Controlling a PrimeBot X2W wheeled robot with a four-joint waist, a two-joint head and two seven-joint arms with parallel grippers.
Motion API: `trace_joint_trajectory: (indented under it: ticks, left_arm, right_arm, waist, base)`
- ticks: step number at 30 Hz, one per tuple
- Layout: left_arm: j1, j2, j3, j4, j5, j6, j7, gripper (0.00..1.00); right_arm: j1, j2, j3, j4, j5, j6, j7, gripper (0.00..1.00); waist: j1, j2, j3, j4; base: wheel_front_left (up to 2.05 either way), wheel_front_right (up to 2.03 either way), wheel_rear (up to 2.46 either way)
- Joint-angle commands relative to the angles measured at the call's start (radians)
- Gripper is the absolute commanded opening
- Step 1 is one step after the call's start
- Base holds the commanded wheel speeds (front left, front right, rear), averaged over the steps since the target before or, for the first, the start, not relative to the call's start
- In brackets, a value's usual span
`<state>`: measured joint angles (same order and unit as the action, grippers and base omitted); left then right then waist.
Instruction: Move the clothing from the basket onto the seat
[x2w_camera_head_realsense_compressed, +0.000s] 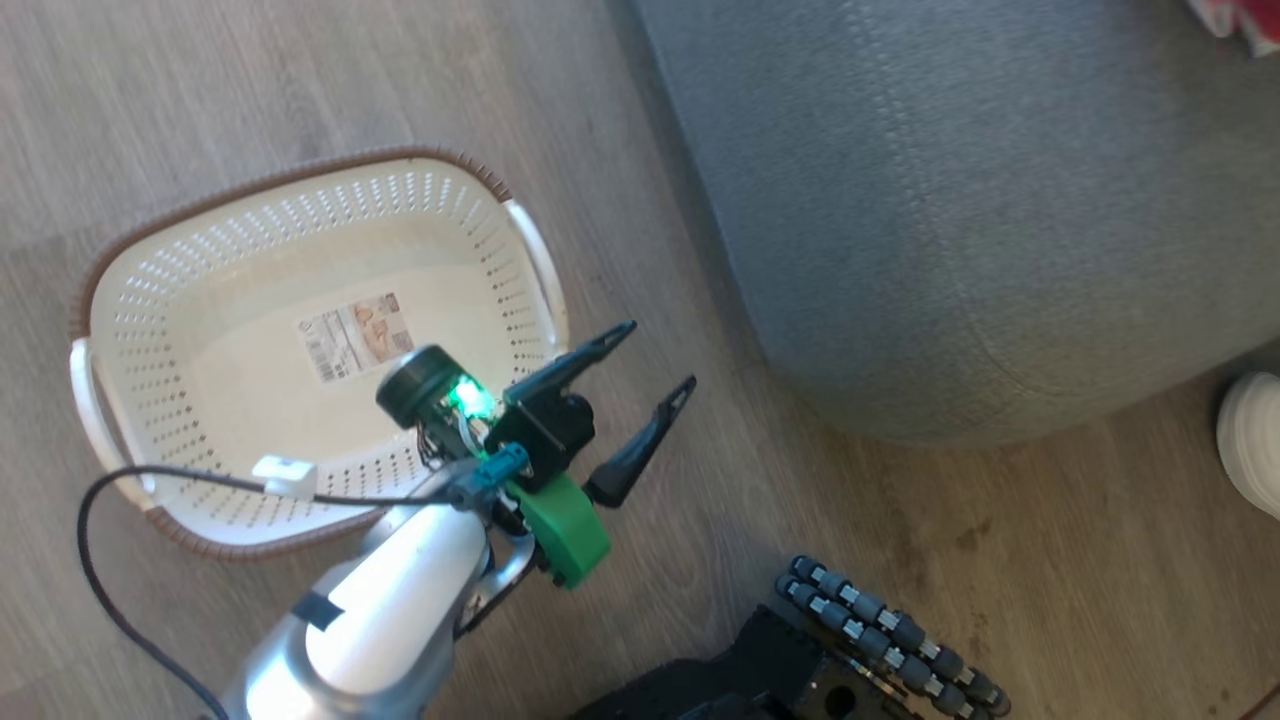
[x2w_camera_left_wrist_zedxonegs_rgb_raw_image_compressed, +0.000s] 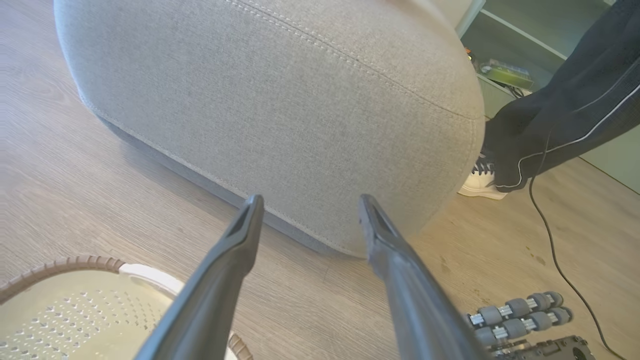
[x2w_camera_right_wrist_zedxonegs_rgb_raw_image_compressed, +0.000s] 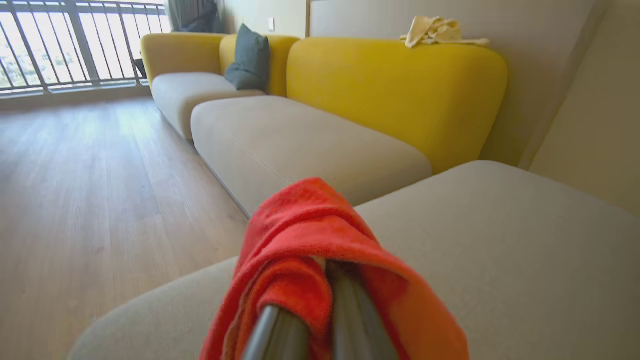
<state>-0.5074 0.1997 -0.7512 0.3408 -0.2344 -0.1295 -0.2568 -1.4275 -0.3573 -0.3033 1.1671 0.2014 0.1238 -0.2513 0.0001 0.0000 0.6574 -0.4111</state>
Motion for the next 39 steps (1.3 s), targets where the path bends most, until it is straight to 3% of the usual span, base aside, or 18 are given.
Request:
trace_joint_trajectory:
  ticks: [1, 5, 8, 16, 17, 18, 19, 20, 31, 39]
  left_arm:
    - [-0.019, -0.001, 0.024, -0.034, 0.016, -0.001, -0.005, 1.0]
    - [-0.024, -0.005, 0.033, -0.038, 0.02, -0.001, -0.005, 1.0]
    - [-0.019, -0.006, 0.038, -0.039, 0.023, -0.001, -0.005, 1.0]
    - [-0.009, -0.002, 0.044, -0.038, 0.026, -0.001, -0.005, 1.0]
    - [-0.008, -0.001, 0.045, -0.037, 0.026, -0.001, -0.005, 1.0]
    - [-0.006, -0.001, 0.048, -0.036, 0.025, -0.001, -0.005, 1.0]
    - [-0.003, -0.001, 0.05, -0.035, 0.023, -0.001, -0.005, 1.0]
    - [-0.002, -0.001, 0.05, -0.033, 0.023, -0.001, -0.005, 1.0]
    - [0.02, -0.019, 0.041, -0.023, 0.013, -0.001, -0.005, 1.0]
    - [0.063, -0.058, 0.055, -0.026, -0.006, -0.001, -0.005, 1.0]
  right_arm:
    - [-0.034, -0.038, -0.03, -0.073, -0.02, 0.007, -0.01, 0.0]
    - [0.006, -0.004, -0.182, -0.21, -0.132, 0.007, -0.01, 0.0]
    - [0.04, 0.026, -0.225, -0.123, -0.262, 0.007, -0.01, 0.0]
    - [0.034, 0.034, -0.333, 0.052, -0.414, 0.007, 0.039, 0.0]
    - [0.034, 0.036, -0.34, 0.06, -0.427, 0.007, 0.045, 0.04]
    - [0.037, 0.038, -0.349, 0.066, -0.437, 0.007, 0.05, 0.15]
    - [0.041, 0.039, -0.355, 0.07, -0.45, 0.007, 0.056, 0.36]
    - [0.044, 0.04, -0.36, 0.072, -0.463, 0.007, 0.059, 1.0]
    - [0.071, 0.07, -0.393, 0.09, -0.566, 0.007, 0.107, 1.0]
    - [0.109, 0.096, -0.392, 0.106, -0.586, 0.007, 0.107, 1.0]
  waist:
    - [-0.0001, 0.0, 0.014, 0.015]
    - [-0.0001, 0.0, 0.026, 0.029]
    - [-0.0001, 0.0, 0.027, 0.032]
    - [-0.0001, 0.0, 0.024, 0.03]
    - [-0.0001, 0.0, 0.02, 0.029]
    - [-0.0001, 0.0, 0.016, 0.027]
    - [-0.0001, 0.0, 0.011, 0.025]
    - [-0.0001, 0.0, 0.006, 0.022]
    - [-0.0001, 0.0, -0.079, -0.006]
    - [-0.0001, 0.0, -0.213, -0.027]
  base:
    - [0.0, 0.0, 0.0]
    - [0.0, 0.0, 0.0]
    - [0.0, 0.0, 0.0]
    - [0.0, 0.0, 0.0]
    - [0.0, 0.0, 0.0]
    - [0.0, 0.0, 0.0]
    - [0.0, 0.0, 0.0]
    - [0.0, 0.0, 0.0]
    - [0.0, 0.0, 0.0]
    - [0.0, 0.0, 0.0]
